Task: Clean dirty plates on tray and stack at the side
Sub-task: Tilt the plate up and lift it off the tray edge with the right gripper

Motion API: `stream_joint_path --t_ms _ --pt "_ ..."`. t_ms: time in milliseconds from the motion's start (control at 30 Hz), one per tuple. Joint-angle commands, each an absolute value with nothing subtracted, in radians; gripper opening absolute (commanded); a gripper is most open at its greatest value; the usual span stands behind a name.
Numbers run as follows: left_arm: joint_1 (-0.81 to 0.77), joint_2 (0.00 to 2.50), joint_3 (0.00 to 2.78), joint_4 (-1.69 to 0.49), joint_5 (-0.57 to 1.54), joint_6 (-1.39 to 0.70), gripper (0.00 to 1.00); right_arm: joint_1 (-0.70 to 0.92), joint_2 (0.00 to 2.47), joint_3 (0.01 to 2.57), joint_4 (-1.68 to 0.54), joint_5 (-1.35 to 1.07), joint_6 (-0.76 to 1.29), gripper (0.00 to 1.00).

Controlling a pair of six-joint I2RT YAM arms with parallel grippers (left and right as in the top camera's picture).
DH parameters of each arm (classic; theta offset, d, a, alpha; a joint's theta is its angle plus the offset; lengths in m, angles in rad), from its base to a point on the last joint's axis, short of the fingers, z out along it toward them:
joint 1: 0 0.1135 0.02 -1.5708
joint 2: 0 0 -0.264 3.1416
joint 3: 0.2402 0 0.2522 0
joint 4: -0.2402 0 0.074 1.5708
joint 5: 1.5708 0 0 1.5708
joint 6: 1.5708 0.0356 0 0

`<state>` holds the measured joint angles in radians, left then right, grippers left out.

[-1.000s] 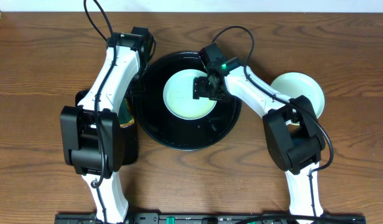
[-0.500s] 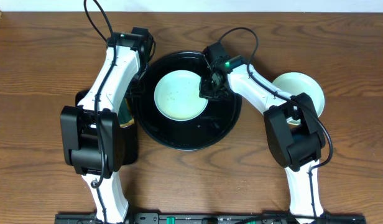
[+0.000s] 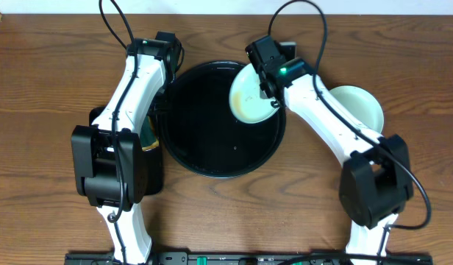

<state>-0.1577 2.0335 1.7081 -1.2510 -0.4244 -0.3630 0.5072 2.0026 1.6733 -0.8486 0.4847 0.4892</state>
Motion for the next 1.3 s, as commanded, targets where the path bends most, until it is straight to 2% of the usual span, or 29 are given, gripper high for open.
stream_joint_path --t_ms 0,533,867,1267 --pt "-0.154 2.022 1.705 -1.25 -0.427 -0.361 0.55 0.532 1.986 1.676 -0.846 0.603 0.442 0.02" --pt "-0.154 2.022 1.705 -1.233 -0.427 -0.361 0.55 0.648 1.985 1.714 -0.826 0.853 0.33 0.01" --pt "-0.154 2.022 1.705 -1.233 -0.427 -0.361 0.56 0.662 1.986 1.72 -0.828 0.934 0.316 0.01" --pt "-0.154 2.022 1.705 -1.233 -0.427 -0.361 0.56 0.67 1.986 1.72 -0.798 1.127 0.198 0.01"
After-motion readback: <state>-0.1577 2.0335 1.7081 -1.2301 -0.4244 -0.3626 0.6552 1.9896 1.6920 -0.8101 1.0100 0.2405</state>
